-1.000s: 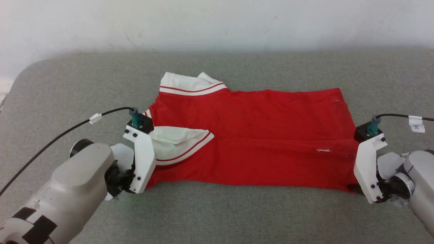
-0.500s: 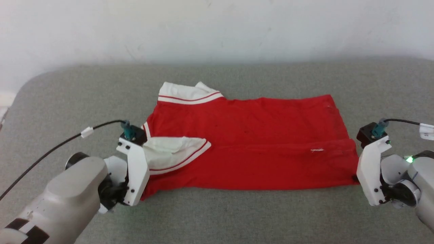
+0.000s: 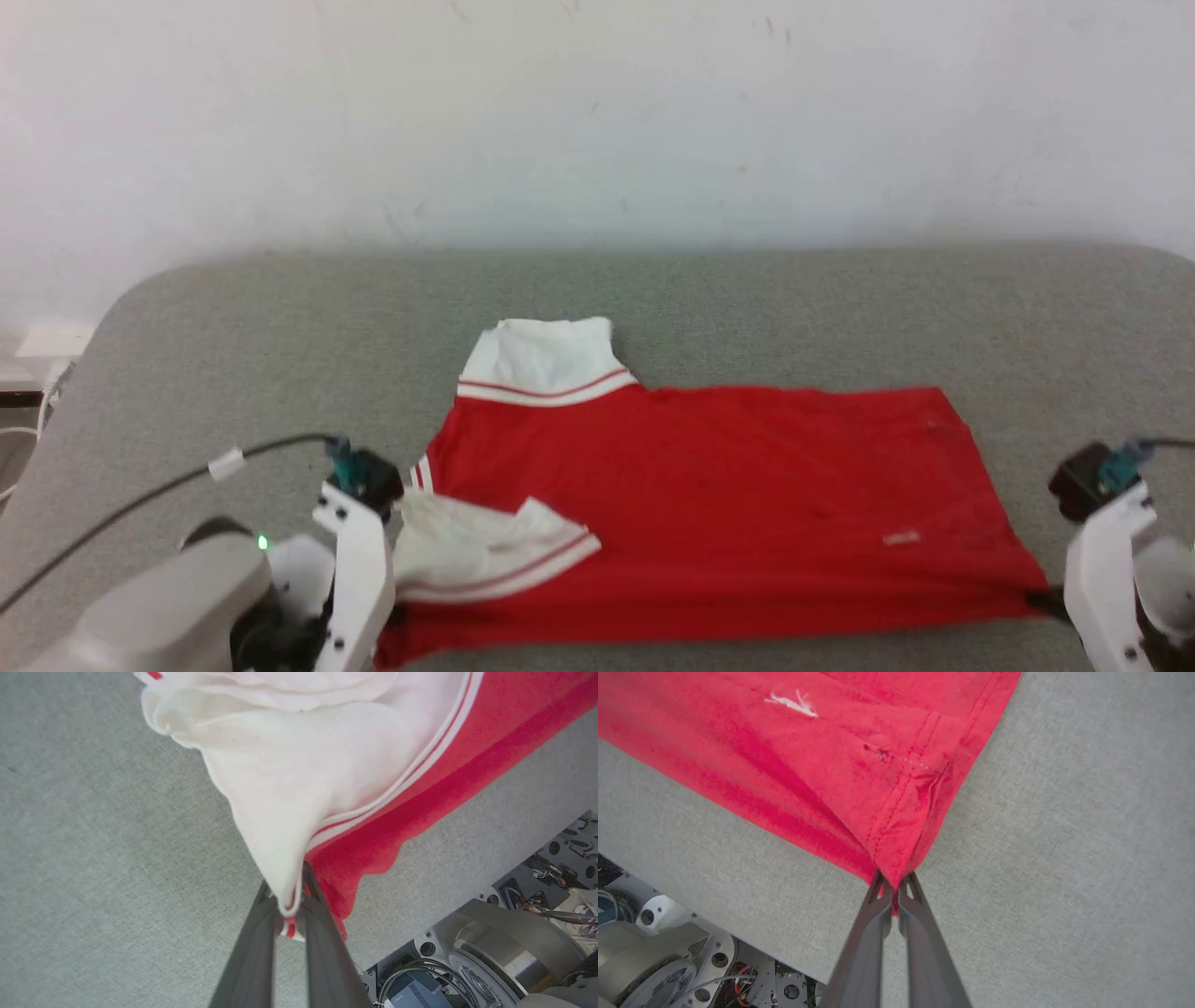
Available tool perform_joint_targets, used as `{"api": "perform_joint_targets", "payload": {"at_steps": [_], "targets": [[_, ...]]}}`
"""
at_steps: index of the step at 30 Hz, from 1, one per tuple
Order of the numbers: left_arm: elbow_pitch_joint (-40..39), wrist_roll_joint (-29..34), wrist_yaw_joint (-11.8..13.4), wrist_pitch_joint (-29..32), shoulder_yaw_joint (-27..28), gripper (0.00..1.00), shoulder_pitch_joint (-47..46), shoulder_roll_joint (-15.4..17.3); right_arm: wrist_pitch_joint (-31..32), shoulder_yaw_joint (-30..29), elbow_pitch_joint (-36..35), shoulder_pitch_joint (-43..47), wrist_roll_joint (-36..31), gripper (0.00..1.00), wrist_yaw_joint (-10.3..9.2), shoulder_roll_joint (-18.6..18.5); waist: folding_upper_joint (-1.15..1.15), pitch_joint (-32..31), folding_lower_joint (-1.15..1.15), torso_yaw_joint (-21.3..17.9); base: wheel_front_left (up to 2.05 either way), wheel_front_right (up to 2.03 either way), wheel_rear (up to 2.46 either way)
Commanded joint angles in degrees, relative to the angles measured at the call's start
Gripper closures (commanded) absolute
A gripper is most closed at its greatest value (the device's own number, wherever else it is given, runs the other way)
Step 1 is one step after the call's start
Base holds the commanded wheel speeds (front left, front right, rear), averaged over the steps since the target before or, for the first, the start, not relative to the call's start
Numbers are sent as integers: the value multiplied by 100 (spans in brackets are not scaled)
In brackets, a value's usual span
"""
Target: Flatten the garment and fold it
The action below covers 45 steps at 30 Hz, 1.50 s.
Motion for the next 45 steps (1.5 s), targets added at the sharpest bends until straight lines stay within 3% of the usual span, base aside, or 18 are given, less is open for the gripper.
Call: {"api": "perform_joint_targets", "payload": {"at_steps": [1, 7, 13, 14, 15, 16, 17, 18, 26, 30, 32, 33, 40, 45], "targets": [[-126, -20, 5, 32, -37, 100, 256, 125, -1, -36, -116, 274, 48, 100, -12, -153, 0, -72, 1, 58, 0, 0, 0], [-296, -44, 50, 34, -54, 100, 739, 307, 44, -188, -276, 917, 51, 100, -12, -340, 0, -16, 1, 75, 0, 0, 0], [37, -120, 210, -114, -29, 100, 914, 106, 74, -331, 27, 1235, -92, 100, -12, -9, 0, 154, 1, 98, 0, 0, 0], [123, -124, 216, -142, -23, 100, 918, 61, 58, -355, 93, 1260, -131, 79, -12, 62, 0, 164, 1, 104, 0, 0, 0], [199, -124, 217, -198, -8, 100, 919, 14, 40, -377, 143, 1276, -177, 44, -12, 121, 0, 167, 1, 106, 0, 0, 0], [263, -113, 216, -273, 8, 87, 920, -26, 11, -411, 168, 1291, -200, 0, -12, 173, 0, 159, 1, 109, 0, 0, 0], [309, -96, 206, -327, 10, 10, 921, -58, -45, -464, 178, 1300, -224, 0, -12, 217, 0, 137, 1, 112, 0, 0, 0], [336, -74, 188, -383, 10, 0, 920, -67, -110, -513, 166, 1308, -262, 0, -12, 244, 0, 108, 1, 114, 0, 0, 0], [-226, 184, 107, -737, 113, 0, 647, 317, -1126, -1550, -340, 1582, -606, 0, -12, 256, 0, -160, 1, 131, 0, 0, 0], [-671, 393, 330, -1000, 379, 0, 268, 539, -1822, -2433, -606, 1799, -1112, 0, -12, 520, 0, -145, 1, 87, 0, 0, 0], [-785, 600, 456, -1189, 499, 0, 36, 581, -2212, -2989, -711, 1897, -1480, 0, -12, 820, 0, -87, 1, 35, 0, 0, 0], [-785, 600, 456, -1189, 499, 0, 36, 581, -2212, -2989, -711, 1897, -1480, 0, -12, 820, 0, -87, 1, 35, 0, 0, 0], [-439, 1312, 802, -1892, 771, 0, -725, 252, -2957, -4594, -1461, 2293, -2730, 0, -12, 2219, 0, 329, 1, -241, 0, 0, 0], [228, 1349, 852, -2189, 1046, 0, -1273, -150, -3508, -5388, -2208, 2493, -3433, 0, -12, 3239, 0, 816, 1, -478, 0, 0, 0]]}}
